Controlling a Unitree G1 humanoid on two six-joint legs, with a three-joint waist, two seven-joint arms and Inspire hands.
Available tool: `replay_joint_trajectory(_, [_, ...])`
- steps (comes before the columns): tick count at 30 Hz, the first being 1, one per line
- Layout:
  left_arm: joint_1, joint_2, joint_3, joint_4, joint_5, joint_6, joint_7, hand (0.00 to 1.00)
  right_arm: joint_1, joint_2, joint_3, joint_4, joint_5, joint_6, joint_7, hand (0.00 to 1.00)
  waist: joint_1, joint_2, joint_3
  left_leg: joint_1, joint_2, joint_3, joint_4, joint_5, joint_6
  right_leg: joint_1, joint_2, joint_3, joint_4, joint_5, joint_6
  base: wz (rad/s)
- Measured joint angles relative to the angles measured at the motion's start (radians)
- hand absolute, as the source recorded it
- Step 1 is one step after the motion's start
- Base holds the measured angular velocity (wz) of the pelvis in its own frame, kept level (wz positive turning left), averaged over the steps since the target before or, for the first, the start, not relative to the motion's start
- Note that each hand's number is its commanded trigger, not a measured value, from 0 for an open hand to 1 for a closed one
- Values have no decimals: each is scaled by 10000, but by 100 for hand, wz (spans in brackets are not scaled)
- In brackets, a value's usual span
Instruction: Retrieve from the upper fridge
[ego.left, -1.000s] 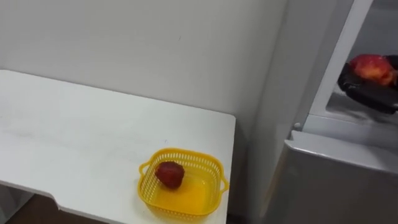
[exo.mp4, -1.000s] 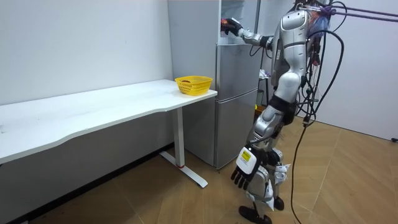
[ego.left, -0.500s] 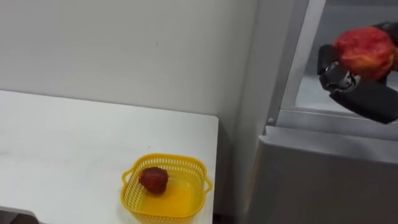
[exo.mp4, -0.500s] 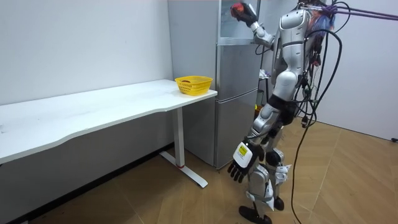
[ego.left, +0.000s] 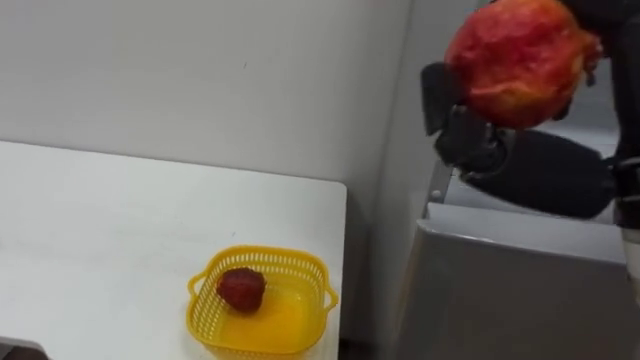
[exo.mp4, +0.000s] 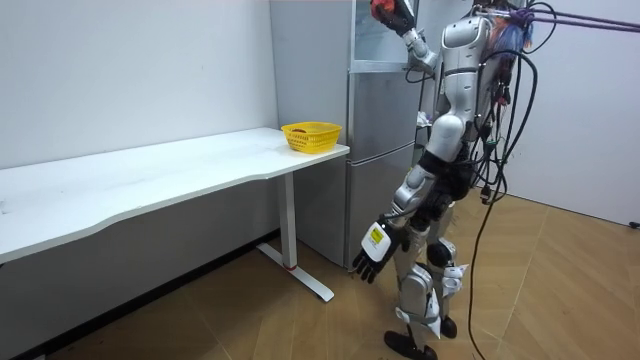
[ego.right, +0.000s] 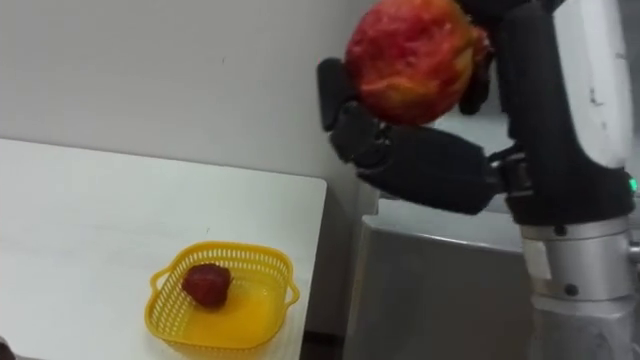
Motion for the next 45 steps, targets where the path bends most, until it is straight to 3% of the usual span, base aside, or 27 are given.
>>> replay_joint_trajectory(9, [-273,3,-191,944,-3,37,-36,0,-3,176,1210,6,-1237,7,1072,100,525,-8,-12,40,-12,-79,-69,1,-1,42,2,-106,-40,1,4,2])
replay_joint_trajectory(14, [-304,107,-198,1109,16,40,-214,0,-101,178,1811,442,-1568,17,1334,100,910,-231,-60,37,-12,-262,-74,22,-32,116,-4,-373,-43,-1,6,10])
replay_joint_trajectory(19, [-409,115,-200,1069,54,32,-458,0,-627,214,2211,1595,-1804,221,1888,100,1277,-493,54,19,-18,-315,41,12,-30,206,-7,-501,-49,1,8,4])
replay_joint_trajectory(21, [-396,152,-236,1069,62,34,-579,0,-789,207,2246,2051,-1946,243,2072,100,1332,-525,64,-23,-43,-366,80,5,-20,205,-25,-550,-55,2,11,9])
replay_joint_trajectory(25, [-348,348,-363,1066,72,44,-711,0,-790,208,2337,2533,-2192,431,2319,100,1401,-539,54,-224,-73,-515,200,9,-17,114,-36,-693,-50,2,11,10])
replay_joint_trajectory(32, [-164,359,-361,1056,52,48,-848,0,-790,174,2607,4078,-2434,671,2426,100,1647,-630,7,-209,-96,-679,192,24,-31,169,-36,-781,-47,1,12,6])
replay_joint_trajectory(37, [-165,363,-371,1046,29,58,-1021,0,-791,174,2877,4929,-2838,888,2425,100,1899,-754,39,-250,-113,-776,193,26,-34,171,-46,-895,-42,-2,16,4])
replay_joint_trajectory(39, [-202,360,-375,1049,30,59,-1121,0,-791,177,3020,5006,-2901,867,2426,100,1912,-803,79,-311,-127,-811,208,28,-34,139,-54,-941,-44,-4,19,6])
replay_joint_trajectory(45, [-228,359,-375,1080,88,99,-1044,0,-796,183,3292,5786,-3256,874,2420,100,2154,-879,97,-378,-205,-1004,183,47,-8,122,-95,-1063,-47,-16,39,8])
